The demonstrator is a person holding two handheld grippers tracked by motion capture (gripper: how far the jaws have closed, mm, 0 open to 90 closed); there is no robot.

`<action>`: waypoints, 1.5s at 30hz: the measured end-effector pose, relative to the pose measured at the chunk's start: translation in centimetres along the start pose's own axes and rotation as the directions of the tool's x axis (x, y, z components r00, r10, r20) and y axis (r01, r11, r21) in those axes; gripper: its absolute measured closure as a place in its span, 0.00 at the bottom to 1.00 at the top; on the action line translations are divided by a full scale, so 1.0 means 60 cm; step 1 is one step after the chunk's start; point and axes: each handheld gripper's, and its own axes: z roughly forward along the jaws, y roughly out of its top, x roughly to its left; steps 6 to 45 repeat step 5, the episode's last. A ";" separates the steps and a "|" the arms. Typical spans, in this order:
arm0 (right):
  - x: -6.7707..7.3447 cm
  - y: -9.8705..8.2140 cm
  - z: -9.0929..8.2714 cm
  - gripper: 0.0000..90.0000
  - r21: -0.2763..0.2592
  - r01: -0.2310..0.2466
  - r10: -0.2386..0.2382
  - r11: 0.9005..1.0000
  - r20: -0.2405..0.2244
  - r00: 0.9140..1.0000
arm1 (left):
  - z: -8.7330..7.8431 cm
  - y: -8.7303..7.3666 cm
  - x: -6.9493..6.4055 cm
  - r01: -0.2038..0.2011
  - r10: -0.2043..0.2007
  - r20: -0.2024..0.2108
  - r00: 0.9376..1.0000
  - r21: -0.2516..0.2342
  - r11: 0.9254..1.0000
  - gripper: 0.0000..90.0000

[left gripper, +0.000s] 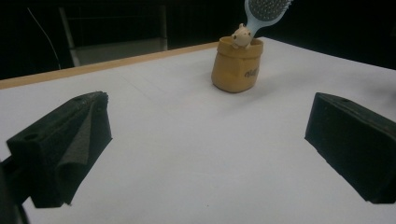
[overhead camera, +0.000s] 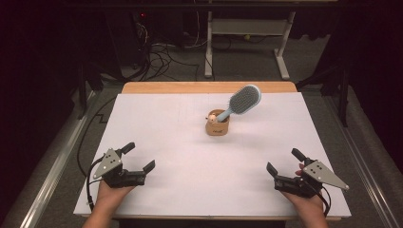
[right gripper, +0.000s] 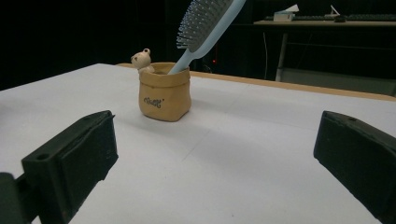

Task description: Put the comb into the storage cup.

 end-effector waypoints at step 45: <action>0.002 0.001 -0.002 0.00 -0.003 0.008 -0.008 1.000 0.001 1.000 | -0.001 0.002 -0.001 -0.005 0.005 -0.001 1.000 -0.005 1.000 0.02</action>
